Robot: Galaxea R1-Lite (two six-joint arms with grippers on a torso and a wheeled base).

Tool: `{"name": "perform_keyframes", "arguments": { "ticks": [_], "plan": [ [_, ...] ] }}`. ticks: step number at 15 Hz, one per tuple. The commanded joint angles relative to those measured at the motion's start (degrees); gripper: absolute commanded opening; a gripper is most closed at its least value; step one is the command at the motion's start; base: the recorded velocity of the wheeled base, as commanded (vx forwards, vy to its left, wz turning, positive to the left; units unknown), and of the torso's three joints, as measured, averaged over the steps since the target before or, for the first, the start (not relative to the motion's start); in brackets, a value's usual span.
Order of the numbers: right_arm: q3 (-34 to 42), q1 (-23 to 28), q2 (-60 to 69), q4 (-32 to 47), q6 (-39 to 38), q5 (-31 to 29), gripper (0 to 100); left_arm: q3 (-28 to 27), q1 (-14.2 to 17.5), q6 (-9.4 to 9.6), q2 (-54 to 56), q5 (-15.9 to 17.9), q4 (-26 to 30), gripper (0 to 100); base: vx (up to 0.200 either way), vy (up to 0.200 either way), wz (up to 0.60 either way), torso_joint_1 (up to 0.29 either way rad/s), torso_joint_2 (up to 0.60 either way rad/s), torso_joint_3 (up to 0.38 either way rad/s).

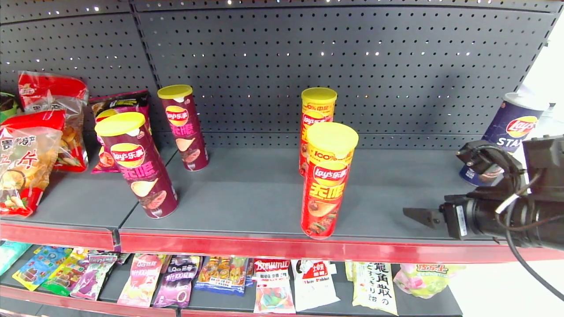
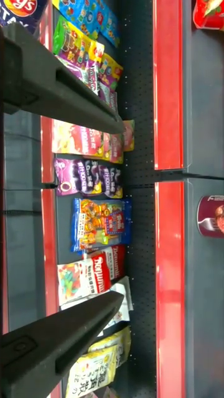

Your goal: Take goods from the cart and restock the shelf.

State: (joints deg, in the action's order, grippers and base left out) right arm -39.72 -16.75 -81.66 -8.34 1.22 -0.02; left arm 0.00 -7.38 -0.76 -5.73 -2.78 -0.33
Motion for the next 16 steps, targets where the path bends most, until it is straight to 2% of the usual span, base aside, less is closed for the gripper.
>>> {"name": "perform_keyframes", "arguments": {
  "ticks": [1, 3, 7, 12, 16],
  "plan": [
    [-3.1, -1.5, -6.8, -1.4, -1.6, -0.2, 100, 0.0, 0.0, -0.04, -0.2, 0.0, 0.0, 100, 0.000, 0.000, 0.00, 0.000, 0.00, 0.000],
    [-5.8, -3.0, -9.0, -1.6, -2.6, -3.0, 100, 0.0, 0.0, -0.04, -0.2, 0.0, 0.0, 100, 0.000, 0.000, 0.00, 0.000, 0.00, 0.000],
    [-7.9, -6.4, -10.8, -1.6, -3.2, -3.8, 100, 0.0, 0.0, -0.04, -0.2, 0.0, 0.0, 100, 0.000, 0.000, 0.00, 0.000, 0.00, 0.000],
    [-8.7, -13.6, -13.0, -1.6, -4.5, -7.7, 100, 0.0, 0.0, -0.04, -0.2, 0.0, 0.0, 100, 0.000, 0.000, 0.00, 0.000, 0.00, 0.000],
    [-10.4, -15.0, -15.4, -1.6, -4.8, -8.8, 100, 0.0, 0.0, -0.04, -0.2, 0.0, 0.0, 100, 0.000, 0.000, 0.00, 0.000, 0.00, 0.000]
  ]
}}
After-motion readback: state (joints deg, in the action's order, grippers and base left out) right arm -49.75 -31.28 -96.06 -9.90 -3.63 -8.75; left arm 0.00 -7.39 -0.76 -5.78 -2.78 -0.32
